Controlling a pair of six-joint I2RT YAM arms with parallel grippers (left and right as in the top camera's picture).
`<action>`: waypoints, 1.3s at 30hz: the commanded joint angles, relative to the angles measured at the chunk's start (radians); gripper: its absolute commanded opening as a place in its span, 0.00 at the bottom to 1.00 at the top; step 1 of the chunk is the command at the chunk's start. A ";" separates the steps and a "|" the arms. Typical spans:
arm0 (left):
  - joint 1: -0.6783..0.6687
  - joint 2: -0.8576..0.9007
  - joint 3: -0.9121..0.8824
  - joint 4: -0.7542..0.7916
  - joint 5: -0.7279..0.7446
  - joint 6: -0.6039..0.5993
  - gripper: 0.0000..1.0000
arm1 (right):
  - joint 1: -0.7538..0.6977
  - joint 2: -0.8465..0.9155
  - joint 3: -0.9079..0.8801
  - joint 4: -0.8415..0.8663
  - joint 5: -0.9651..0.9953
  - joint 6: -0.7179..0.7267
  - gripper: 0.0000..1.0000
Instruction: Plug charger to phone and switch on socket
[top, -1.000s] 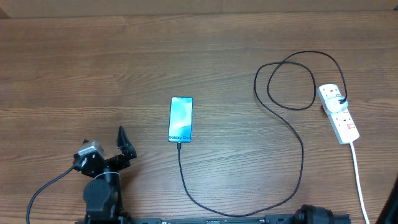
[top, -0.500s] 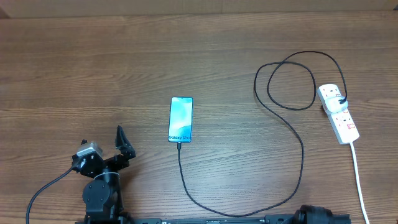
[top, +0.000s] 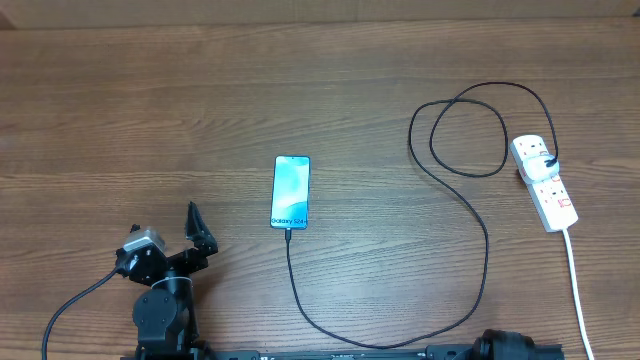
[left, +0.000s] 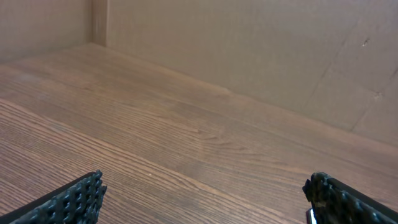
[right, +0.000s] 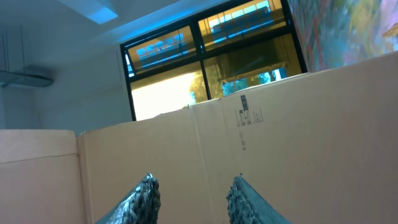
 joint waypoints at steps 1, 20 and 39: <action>0.006 -0.012 -0.007 0.001 -0.006 0.016 1.00 | -0.006 -0.012 0.000 -0.002 -0.001 -0.005 0.37; 0.006 -0.011 -0.007 0.000 0.156 0.291 1.00 | -0.006 -0.012 0.000 -0.002 -0.001 -0.005 0.38; 0.006 -0.011 -0.007 -0.007 0.156 0.291 1.00 | -0.006 -0.012 0.002 0.220 0.042 -0.005 0.69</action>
